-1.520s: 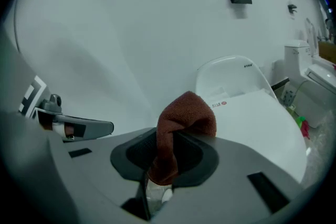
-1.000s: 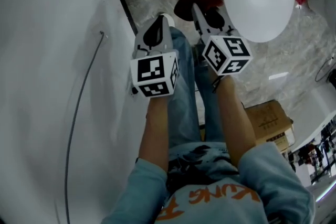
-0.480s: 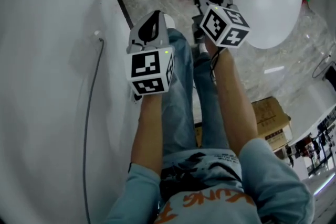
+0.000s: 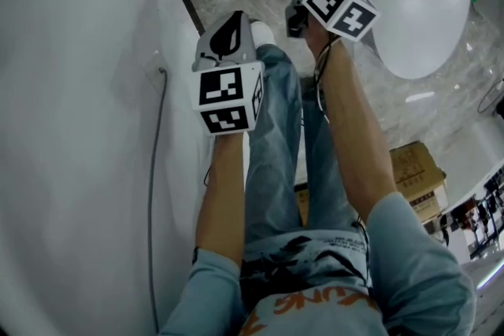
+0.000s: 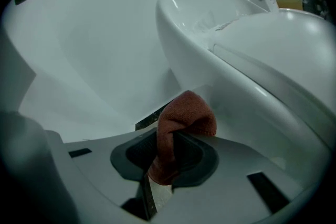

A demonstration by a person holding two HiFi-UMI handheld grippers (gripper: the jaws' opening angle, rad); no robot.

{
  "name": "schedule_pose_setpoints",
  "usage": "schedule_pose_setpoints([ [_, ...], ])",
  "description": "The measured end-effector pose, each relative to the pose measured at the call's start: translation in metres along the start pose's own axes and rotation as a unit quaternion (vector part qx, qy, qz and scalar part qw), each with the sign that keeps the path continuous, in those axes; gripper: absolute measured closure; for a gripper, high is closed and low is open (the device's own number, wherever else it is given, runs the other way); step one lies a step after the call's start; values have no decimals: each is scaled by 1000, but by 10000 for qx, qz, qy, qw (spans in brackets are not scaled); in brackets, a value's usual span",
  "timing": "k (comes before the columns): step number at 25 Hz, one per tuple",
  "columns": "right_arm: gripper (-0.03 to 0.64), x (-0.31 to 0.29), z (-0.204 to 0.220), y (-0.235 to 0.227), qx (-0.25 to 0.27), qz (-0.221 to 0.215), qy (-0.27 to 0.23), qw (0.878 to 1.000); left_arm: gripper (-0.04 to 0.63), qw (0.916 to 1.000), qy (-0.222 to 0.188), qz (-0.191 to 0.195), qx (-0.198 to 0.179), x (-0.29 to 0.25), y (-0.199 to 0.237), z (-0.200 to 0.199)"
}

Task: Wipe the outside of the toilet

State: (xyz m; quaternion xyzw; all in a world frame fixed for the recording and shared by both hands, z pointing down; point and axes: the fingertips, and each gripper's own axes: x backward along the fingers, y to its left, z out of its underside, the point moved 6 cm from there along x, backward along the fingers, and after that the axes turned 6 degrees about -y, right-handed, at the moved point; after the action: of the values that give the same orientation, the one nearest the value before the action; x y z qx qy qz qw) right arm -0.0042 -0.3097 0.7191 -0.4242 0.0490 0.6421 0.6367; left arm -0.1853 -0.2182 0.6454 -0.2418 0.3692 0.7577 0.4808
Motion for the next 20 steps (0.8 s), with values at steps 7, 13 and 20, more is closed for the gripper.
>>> schedule_pose_setpoints([
  [7,541,-30,-5,-16,-457,341,-126,9983,600,9998,169,72,-34,-11,3,2],
  [13,541,-38,-3,-29,-848,558,-207,9946,600,9997,240,92,-58,-20,5,1],
  [20,541,-21,19,-46,-1116,841,-112,9901,600,9993,305,162,-138,-28,-9,5],
])
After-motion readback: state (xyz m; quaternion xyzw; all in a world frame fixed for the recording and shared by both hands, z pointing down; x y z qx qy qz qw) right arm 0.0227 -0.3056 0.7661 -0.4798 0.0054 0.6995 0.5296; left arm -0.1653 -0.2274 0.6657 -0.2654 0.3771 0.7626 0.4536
